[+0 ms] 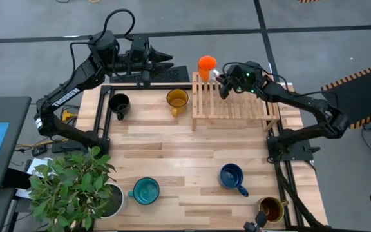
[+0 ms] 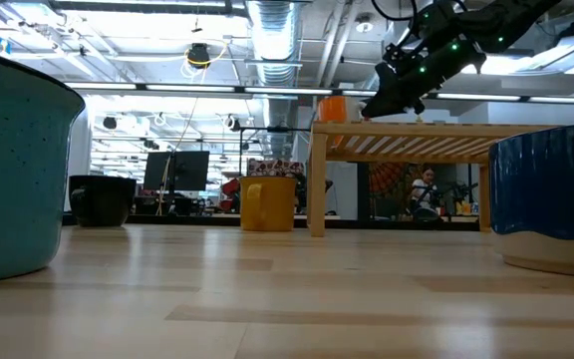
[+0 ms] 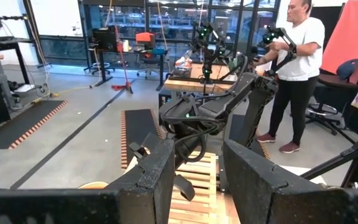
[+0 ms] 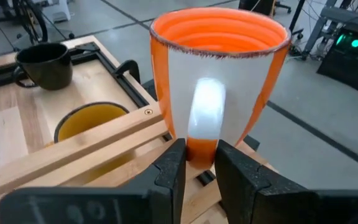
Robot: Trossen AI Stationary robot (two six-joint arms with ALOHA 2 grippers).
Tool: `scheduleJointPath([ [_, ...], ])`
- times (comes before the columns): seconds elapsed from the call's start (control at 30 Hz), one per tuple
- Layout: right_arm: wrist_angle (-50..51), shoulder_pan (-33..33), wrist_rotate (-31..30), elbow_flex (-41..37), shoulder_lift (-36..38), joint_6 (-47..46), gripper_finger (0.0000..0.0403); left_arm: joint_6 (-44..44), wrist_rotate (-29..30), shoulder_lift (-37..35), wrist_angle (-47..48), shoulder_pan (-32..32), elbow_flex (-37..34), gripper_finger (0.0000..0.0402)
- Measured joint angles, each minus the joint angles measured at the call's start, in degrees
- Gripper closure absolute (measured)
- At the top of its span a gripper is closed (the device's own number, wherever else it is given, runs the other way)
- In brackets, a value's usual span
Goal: Place coffee mugs
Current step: Put the orange mug on the shelf
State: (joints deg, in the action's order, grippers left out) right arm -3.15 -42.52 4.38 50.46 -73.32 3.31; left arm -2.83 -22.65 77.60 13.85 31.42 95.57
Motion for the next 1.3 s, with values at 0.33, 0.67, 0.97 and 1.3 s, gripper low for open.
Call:
scheduleJointPath([
  [0.33, 0.6, 0.0, 0.0, 0.0, 0.0, -1.8, 0.0205, -0.1, 0.0, 0.0, 0.3, 0.0, 0.0, 0.028],
  [0.67, 6.5, -2.2, -0.1, 0.0, 4.4, 1.1, 0.0175, 0.0, 0.0, 0.0, 0.5, 0.0, 0.0, 0.028],
  [0.97, 6.7, -3.0, -1.4, 0.1, 8.6, 1.2, 0.022, 0.0, 0.0, 0.0, 0.6, 0.0, 0.0, 0.028],
  [1.3, 7.5, -3.6, -4.8, 10.1, -1.1, -1.8, 0.0381, 0.6, 1.3, 0.0, 0.5, 0.0, 0.0, 0.028],
])
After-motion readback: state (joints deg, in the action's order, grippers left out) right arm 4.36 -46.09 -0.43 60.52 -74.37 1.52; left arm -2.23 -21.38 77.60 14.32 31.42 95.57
